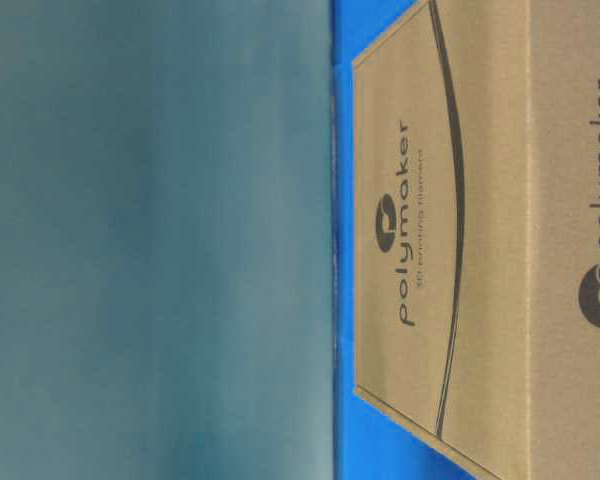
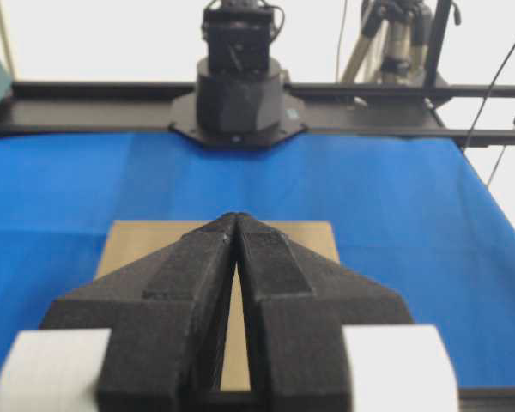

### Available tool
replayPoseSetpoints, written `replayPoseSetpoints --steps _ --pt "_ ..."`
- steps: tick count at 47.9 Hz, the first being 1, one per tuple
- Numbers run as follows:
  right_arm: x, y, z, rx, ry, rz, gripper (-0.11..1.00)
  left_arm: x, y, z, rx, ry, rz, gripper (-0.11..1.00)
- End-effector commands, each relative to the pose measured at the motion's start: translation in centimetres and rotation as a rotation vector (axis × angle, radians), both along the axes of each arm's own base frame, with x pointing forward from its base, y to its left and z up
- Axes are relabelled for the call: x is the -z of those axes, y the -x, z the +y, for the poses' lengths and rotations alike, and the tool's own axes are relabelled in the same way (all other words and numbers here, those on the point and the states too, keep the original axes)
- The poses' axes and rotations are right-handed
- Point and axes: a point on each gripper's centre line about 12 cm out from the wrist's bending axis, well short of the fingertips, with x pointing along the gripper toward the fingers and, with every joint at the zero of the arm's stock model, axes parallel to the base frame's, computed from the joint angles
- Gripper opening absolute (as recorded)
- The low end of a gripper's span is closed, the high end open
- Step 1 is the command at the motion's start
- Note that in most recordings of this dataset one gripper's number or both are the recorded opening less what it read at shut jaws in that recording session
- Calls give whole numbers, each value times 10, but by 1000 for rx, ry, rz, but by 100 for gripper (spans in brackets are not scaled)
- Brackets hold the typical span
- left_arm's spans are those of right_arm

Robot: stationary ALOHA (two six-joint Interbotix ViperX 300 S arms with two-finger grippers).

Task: Lift up the cardboard box by clamping it between your arms.
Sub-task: 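Move both grippers inward toward the left and right sides of the polymaker box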

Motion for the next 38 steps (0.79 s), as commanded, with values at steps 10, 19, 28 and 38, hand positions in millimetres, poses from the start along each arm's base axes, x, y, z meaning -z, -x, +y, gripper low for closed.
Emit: replayPoseSetpoints --steps 10,19,28,38 --pt "18 -5 -8 39 -42 291 0 21 -24 3 -12 62 230 0" --pt "40 2 -12 61 -40 593 0 30 -37 5 -27 51 384 0" --pt "59 2 -13 60 -38 759 0 48 -43 7 -37 50 541 0" --pt "85 1 -13 57 -25 951 3 60 -48 8 -44 54 645 0"
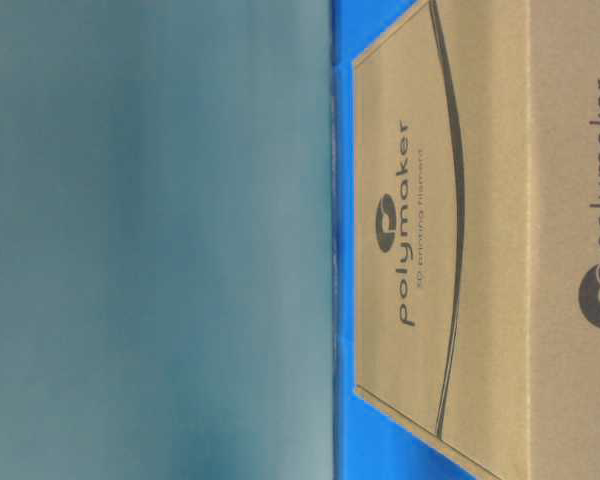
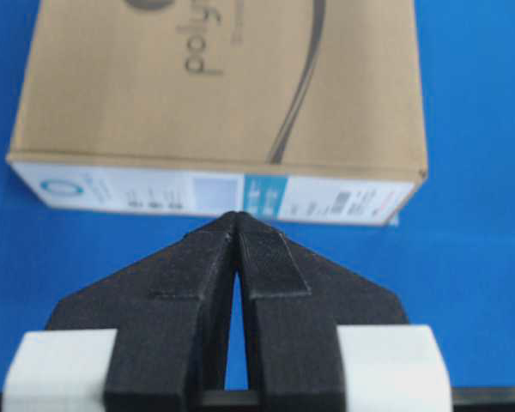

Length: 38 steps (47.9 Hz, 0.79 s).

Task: Lift up the cardboard box by clamping it between your arms.
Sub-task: 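Move both grippers inward toward the left and right sides of the polymaker box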

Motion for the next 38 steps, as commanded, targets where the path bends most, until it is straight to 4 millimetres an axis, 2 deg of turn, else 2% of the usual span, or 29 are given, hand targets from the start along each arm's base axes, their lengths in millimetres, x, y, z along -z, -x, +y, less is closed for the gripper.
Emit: replayPoseSetpoints --steps 1,6,9,12,18,21,23,26,38 --pt "-1 -6 -1 -6 9 42 4 -3 -5 1 -3 -3 18 0" --pt "8 -8 -2 -11 9 107 12 2 -7 1 -2 -3 57 1" --pt "11 -11 -2 -17 13 129 21 5 -7 2 -4 -1 71 7" --pt "14 -14 -2 -24 17 146 36 9 -8 2 -7 3 83 20" --pt "23 -17 -3 -36 24 189 74 21 -11 2 -20 18 128 58" --pt "29 -18 -5 -38 33 216 89 27 -13 2 -19 20 150 76" --pt "33 -19 -6 -38 38 235 95 30 -15 2 -19 20 163 84" --pt "36 -21 -7 -36 38 245 100 34 -18 2 -19 20 182 90" --pt "51 -40 -10 -34 45 193 100 59 -30 6 -25 17 217 88"
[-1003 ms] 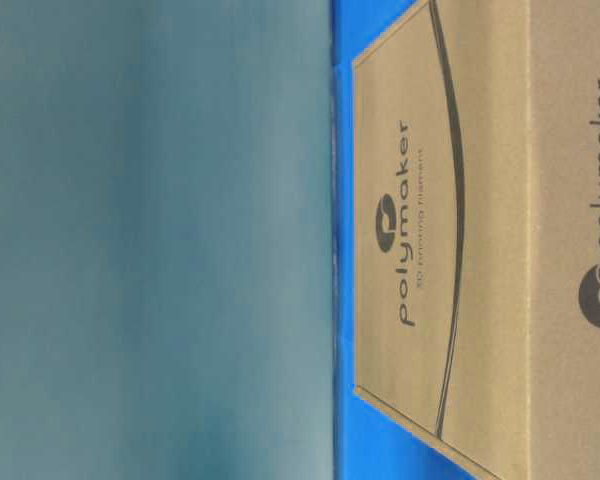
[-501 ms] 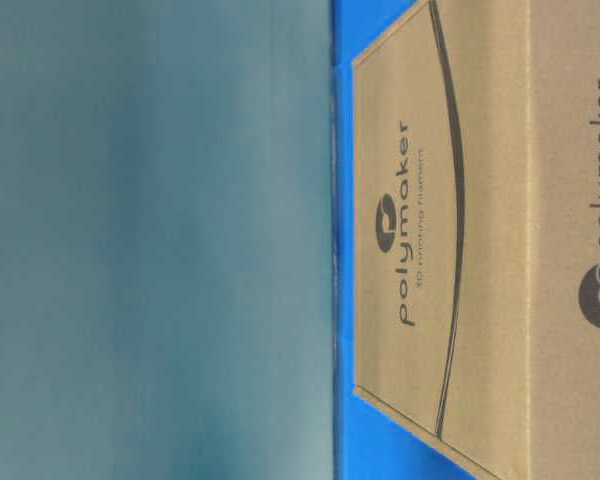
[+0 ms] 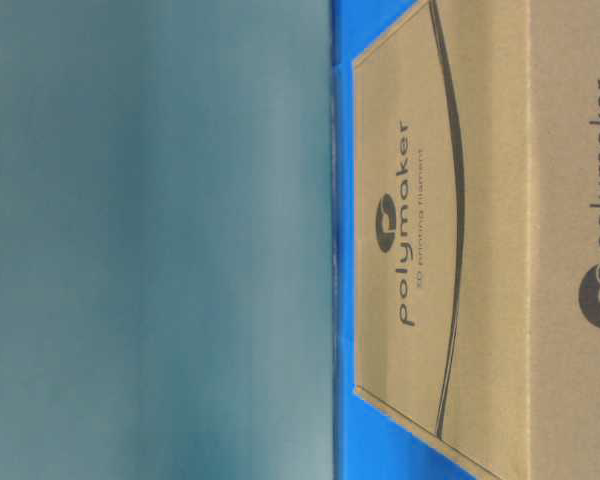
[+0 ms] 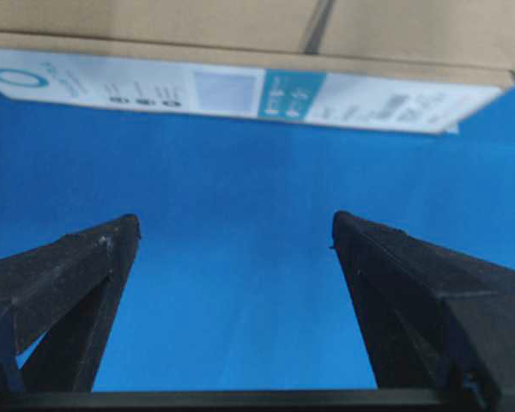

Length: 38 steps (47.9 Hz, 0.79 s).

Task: Lift up the cardboard box by clamping it between your arms.
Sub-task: 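Move both grippers inward toward the left and right sides of the polymaker box, then press both grippers against opposite box sides to clamp it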

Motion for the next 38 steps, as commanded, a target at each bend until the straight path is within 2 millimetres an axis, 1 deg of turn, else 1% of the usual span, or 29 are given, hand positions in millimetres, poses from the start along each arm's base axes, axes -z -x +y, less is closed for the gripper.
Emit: replayPoseSetpoints --steps 1,11,15,19,26,32,38 --pt "0 -13 -2 -8 10 -39 100 3 -8 2 -2 -5 -11 88" --pt "20 -30 -3 -14 9 -24 100 14 -24 5 -11 -1 15 88" --pt "26 -42 -4 -15 9 -34 100 18 -30 6 -14 1 29 88" --pt "30 -54 -5 -18 11 -48 100 21 -37 6 -14 1 40 88" --pt "37 -70 -5 -21 10 -45 100 27 -46 7 -14 1 60 88" --pt "43 -78 -5 -24 9 -33 100 34 -52 8 -18 4 80 88" --pt "43 -84 -5 -29 10 -34 100 35 -59 9 -22 6 86 88"
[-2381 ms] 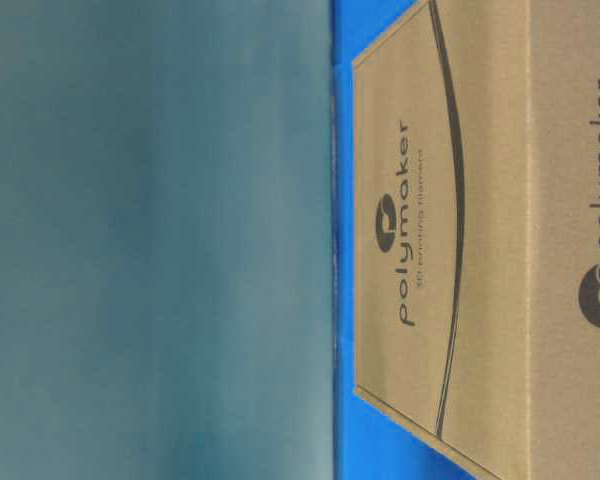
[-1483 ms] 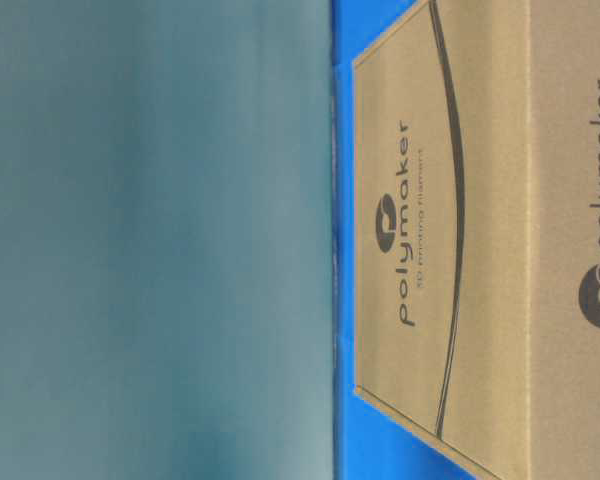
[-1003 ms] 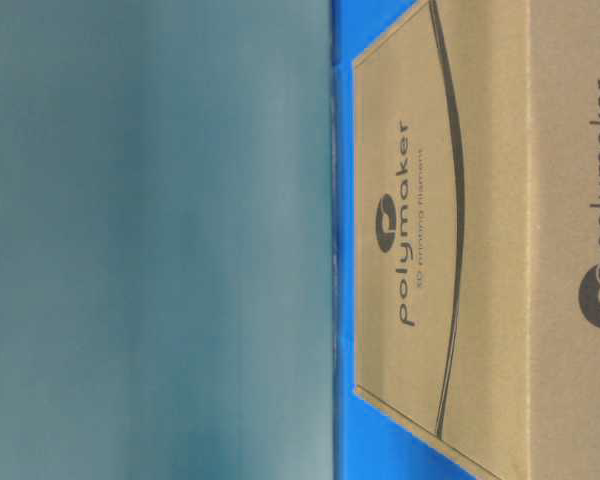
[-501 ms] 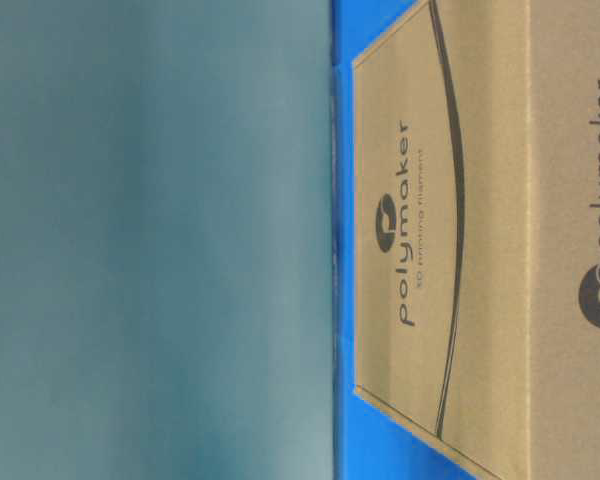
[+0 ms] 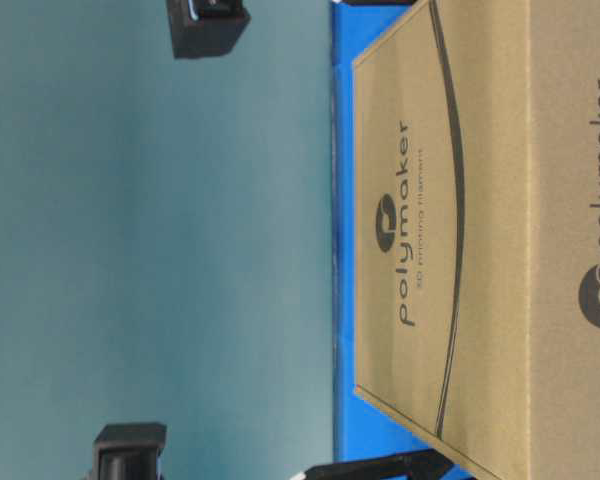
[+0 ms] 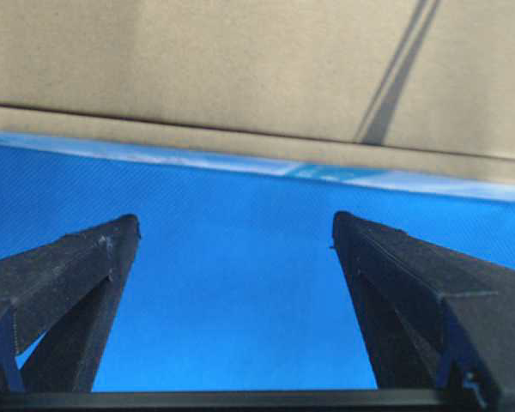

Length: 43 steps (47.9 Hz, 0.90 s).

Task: Lift up the cardboard box by clamping it between your arms.
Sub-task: 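Press both grippers against opposite box sides to clamp it, then lift the clamped box upward with both grippers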

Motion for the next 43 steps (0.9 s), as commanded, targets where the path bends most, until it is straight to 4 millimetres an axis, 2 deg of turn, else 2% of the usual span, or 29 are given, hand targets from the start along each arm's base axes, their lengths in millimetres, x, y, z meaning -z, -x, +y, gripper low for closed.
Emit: replayPoseSetpoints --steps 1,10,25,43 --pt "-7 -11 0 -11 7 -33 100 -5 -10 2 -1 -3 -20 88" --pt "-5 -16 0 -11 7 -33 100 -5 -18 4 8 -16 -14 88" --pt "-8 -20 -1 -7 5 -44 100 -6 -20 8 23 -35 -7 88" --pt "-20 -35 -1 -1 3 -84 100 -18 -26 12 15 -39 -8 88"
